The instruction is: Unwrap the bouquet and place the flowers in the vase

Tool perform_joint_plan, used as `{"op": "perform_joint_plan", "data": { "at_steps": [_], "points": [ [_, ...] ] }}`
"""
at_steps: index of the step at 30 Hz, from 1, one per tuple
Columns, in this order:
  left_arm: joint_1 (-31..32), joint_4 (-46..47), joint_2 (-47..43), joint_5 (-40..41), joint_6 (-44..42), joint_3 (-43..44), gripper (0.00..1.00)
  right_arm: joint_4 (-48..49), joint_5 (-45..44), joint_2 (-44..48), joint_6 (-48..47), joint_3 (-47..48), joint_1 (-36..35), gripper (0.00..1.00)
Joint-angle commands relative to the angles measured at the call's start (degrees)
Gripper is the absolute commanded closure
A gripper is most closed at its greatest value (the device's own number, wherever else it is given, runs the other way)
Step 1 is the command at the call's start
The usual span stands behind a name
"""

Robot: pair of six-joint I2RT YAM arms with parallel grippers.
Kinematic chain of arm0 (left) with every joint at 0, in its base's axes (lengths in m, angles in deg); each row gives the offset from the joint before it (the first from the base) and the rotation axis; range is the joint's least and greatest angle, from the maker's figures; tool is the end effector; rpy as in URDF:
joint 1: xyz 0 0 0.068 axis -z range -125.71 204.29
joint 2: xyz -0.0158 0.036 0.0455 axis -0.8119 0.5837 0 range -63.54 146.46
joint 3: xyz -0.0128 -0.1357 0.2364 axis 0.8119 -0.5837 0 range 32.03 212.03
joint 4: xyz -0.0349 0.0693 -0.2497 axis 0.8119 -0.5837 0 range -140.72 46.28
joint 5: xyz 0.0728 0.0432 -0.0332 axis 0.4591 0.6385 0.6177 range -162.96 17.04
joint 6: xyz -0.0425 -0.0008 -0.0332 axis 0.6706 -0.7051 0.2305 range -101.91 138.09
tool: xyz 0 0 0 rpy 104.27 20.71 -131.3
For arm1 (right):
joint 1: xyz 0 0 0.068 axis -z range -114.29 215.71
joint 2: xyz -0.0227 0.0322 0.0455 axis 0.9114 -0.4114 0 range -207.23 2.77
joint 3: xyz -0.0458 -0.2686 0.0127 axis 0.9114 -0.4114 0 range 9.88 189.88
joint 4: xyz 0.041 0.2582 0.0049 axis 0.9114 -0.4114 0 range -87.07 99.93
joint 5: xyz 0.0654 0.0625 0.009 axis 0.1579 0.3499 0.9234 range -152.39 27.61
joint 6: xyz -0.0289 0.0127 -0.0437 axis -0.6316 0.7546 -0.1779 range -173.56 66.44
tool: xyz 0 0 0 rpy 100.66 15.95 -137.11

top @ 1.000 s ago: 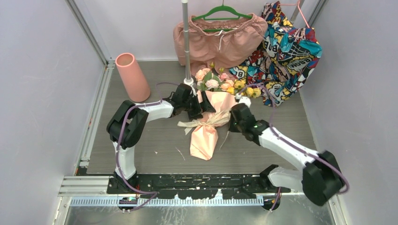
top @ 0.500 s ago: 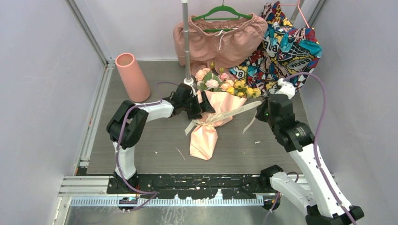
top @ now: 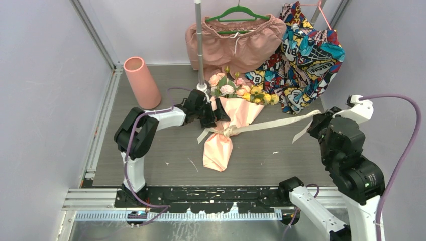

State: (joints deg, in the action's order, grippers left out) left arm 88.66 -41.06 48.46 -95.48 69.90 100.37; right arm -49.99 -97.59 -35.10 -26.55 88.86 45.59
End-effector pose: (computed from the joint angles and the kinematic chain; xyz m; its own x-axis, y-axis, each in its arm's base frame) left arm 0.3375 -0.2474 0.1624 -0.9322 -0.2418 -0.2691 0.0445 0.6616 -0.7485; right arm 0.0580 -0.0004 0.4486 -0.1645 0.3349 -0.9278 0.3435 0.9012 0.2644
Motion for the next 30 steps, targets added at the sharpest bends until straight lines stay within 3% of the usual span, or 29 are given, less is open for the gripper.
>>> {"op": "perform_joint_plan", "data": {
  "at_steps": [1, 3, 4, 7, 8, 13, 20, 23, 24, 27, 30],
  "points": [
    [-0.6, -0.9, -0.3, 1.1, -1.9, 1.4, 0.0, -1.6, -0.7, -1.0, -1.7, 0.6, 0.2, 0.99],
    [-0.6, -1.0, -1.1, 0.7, -2.0, 1.3, 0.0, -1.0, 2.8, -2.5, -1.6, -1.4, 0.2, 0.97],
    [-0.7, -0.9, -1.8, 0.5, -2.1, 1.1, 0.0, 0.1, 5.1, -3.1, -1.6, -2.9, 0.2, 0.87],
    [-0.5, -1.3, -5.3, 0.4, -3.3, 0.7, 0.0, 3.5, 11.4, -6.0, -0.6, -8.0, 0.2, 0.4],
    [-0.6, -2.2, -6.8, 0.8, -4.2, 0.8, 0.0, 4.9, 13.4, -7.0, -0.1, -9.8, 0.3, 0.32],
    [-0.5, -10.6, -15.9, 6.7, -8.9, 1.9, 0.0, 13.8, 21.3, -11.0, 2.2, -16.7, 0.1, 0.27],
    [-0.5, -13.7, -28.0, 10.1, -7.9, -1.5, 0.0, 24.5, 28.1, -22.0, 2.3, -19.2, -1.1, 0.3],
    [-0.5, -14.9, -32.1, 11.6, -7.2, -5.8, 0.0, 29.3, 28.1, -29.3, 3.3, -19.0, -4.2, 0.48],
    [-0.4, -16.3, -33.3, 12.6, -7.4, -7.3, 0.01, 30.5, 28.2, -31.9, 3.6, -18.5, -6.0, 0.65],
    [-0.5, -17.3, -36.5, 16.8, -7.1, -13.8, 0.1, 32.6, 27.3, -40.1, 4.1, -15.1, -10.4, 0.94],
    [-0.9, -13.6, -38.2, 17.5, -5.4, -19.9, 0.18, 35.5, 28.0, -47.7, 4.4, -11.5, -12.9, 0.99]
  ]
}}
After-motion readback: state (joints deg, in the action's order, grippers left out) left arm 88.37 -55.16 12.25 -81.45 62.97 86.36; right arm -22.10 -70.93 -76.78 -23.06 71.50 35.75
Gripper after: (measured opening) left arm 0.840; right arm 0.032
